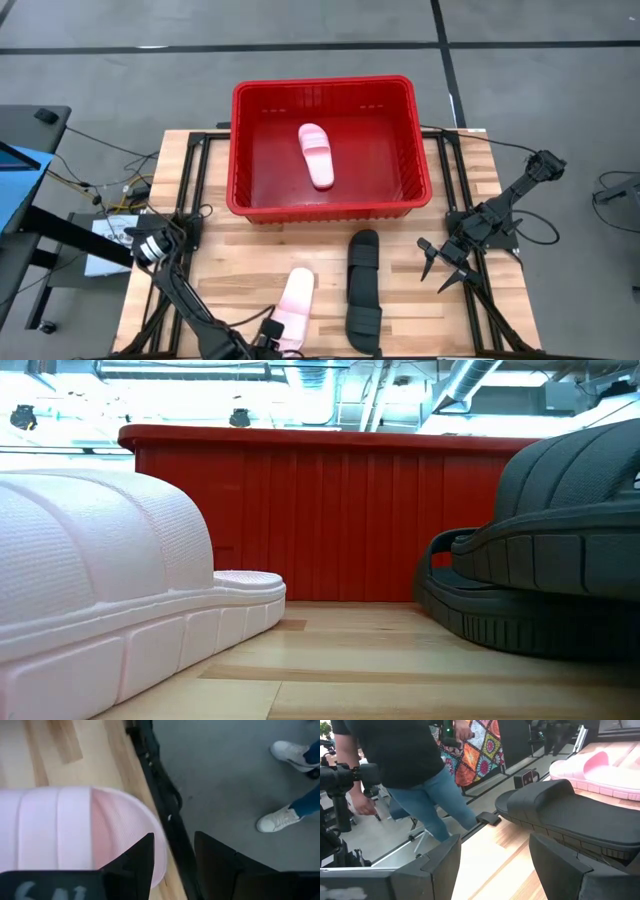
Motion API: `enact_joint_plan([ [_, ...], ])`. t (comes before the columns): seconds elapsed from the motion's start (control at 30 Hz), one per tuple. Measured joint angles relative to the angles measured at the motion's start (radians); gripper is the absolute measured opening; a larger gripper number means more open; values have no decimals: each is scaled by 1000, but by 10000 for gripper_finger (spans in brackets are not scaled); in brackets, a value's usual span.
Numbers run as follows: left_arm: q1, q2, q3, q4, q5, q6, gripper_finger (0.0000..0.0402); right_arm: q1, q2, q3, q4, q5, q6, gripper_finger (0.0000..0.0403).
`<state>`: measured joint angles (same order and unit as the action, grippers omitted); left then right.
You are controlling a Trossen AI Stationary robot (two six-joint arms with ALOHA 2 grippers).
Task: Pick and place slides into bin
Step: Put the pink slipper in the red bin
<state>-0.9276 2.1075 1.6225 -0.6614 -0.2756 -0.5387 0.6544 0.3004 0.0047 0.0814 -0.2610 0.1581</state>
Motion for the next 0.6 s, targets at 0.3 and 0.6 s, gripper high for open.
enact_joint_plan([
  [0.3,12,16,2,-32,2,-42,132,0,0,0,0,0,0,226],
  [0.6,24,21,2,-38,33,-60,132,0,0,0,0,0,0,226],
])
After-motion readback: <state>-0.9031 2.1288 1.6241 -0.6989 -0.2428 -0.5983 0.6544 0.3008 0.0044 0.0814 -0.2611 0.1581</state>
